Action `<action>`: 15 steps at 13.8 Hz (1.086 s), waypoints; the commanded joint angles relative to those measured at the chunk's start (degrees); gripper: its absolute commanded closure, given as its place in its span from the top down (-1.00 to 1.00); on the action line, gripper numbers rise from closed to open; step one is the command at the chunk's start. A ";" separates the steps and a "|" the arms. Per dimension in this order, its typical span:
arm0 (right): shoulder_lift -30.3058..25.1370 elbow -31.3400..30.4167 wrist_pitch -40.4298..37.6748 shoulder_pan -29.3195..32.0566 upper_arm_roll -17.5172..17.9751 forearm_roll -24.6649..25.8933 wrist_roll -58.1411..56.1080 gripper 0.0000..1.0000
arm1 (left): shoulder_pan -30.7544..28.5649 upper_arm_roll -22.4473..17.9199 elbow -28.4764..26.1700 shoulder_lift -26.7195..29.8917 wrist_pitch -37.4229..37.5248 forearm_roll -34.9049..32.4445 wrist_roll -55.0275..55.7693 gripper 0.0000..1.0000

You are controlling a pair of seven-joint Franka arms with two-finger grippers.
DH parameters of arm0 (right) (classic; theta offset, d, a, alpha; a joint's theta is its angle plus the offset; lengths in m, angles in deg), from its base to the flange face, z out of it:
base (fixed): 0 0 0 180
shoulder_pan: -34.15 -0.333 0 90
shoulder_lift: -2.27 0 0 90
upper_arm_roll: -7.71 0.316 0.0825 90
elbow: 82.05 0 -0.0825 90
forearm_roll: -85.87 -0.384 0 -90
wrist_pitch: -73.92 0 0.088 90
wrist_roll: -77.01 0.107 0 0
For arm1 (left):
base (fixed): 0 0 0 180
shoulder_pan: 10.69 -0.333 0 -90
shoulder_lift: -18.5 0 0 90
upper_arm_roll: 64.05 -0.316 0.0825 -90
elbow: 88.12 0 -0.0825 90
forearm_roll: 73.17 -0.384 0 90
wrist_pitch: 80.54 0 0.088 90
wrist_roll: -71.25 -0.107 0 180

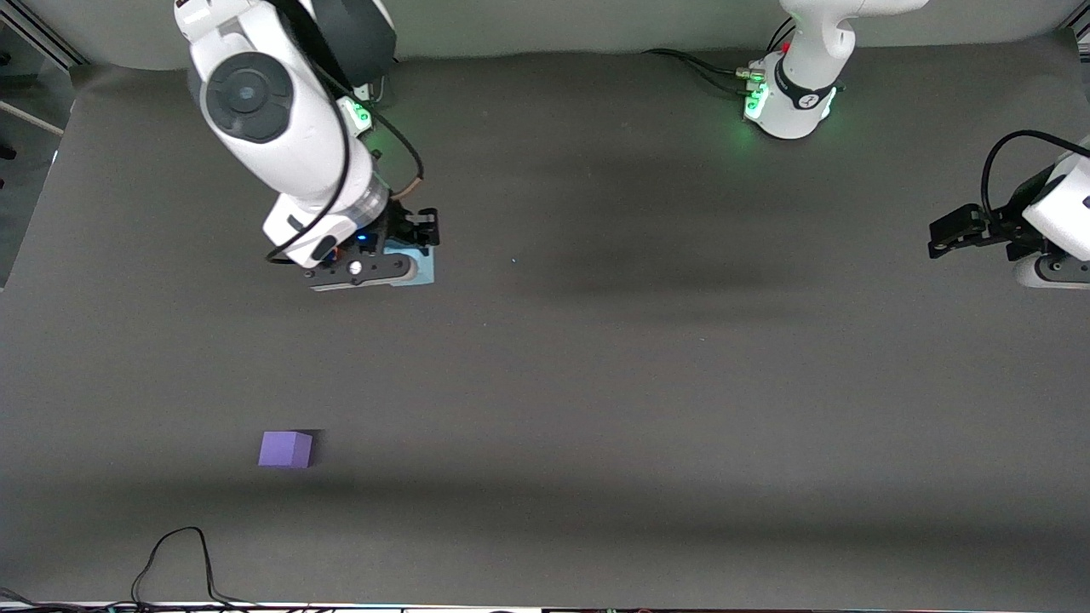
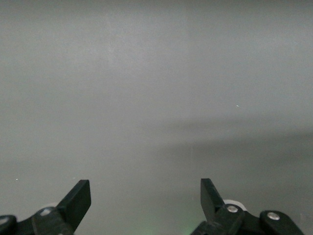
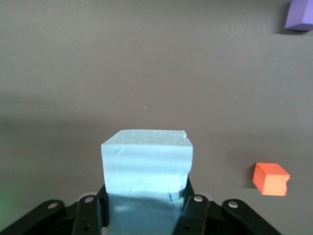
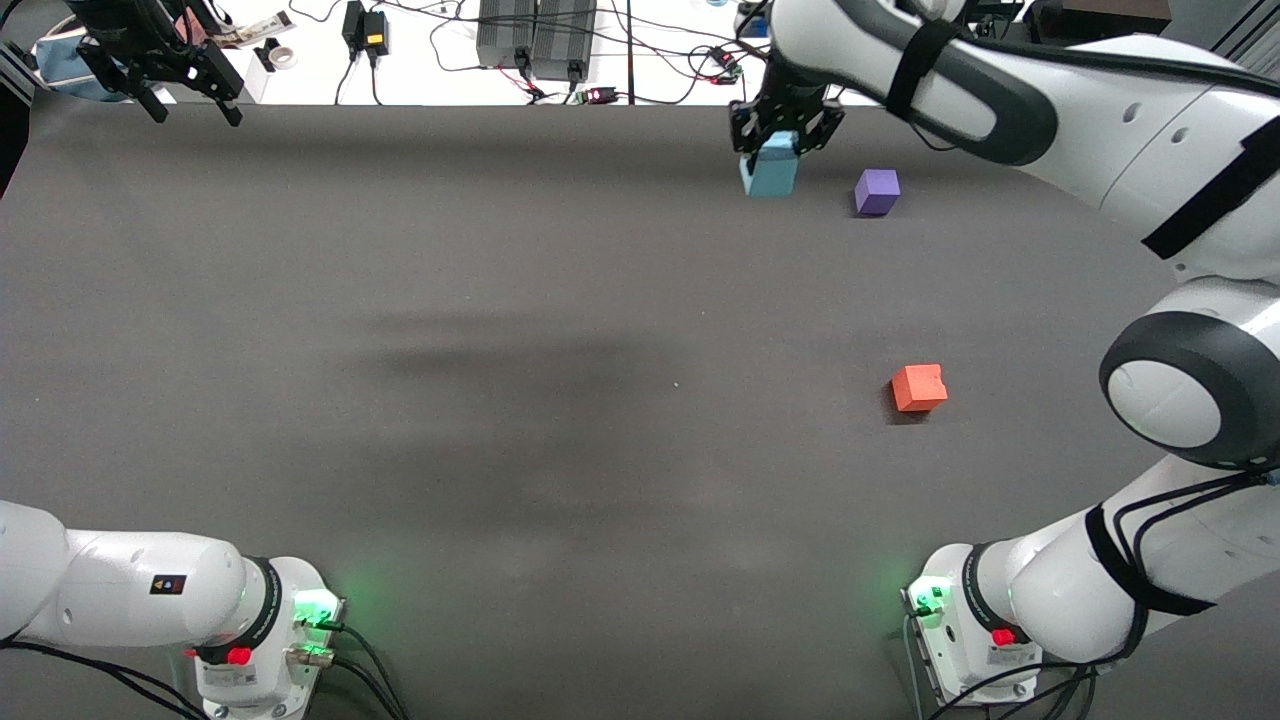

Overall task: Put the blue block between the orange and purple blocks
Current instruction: 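Lift and carry the blue cube with the right gripper toward the orange cube, then move the blue cube into the gap between orange and purple cubes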

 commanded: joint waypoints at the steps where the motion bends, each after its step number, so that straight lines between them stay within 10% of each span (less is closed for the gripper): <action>1: -1.27 0.42 -2.78 2.34 -1.90 -1.00 -6.17 -0.27 | 0.40 -0.31 -0.56 0.82 -0.49 -0.11 -0.14 1.00; 8: -5.85 -4.06 -4.55 2.34 -20.69 -0.91 -26.99 -0.27 | 0.40 -0.31 -0.56 0.82 -0.58 -0.11 -0.14 1.00; 15: -4.62 -7.39 -2.99 2.43 -24.32 -1.08 -28.16 -0.21 | 0.40 -0.31 -0.65 0.82 -0.75 -0.11 -0.05 1.00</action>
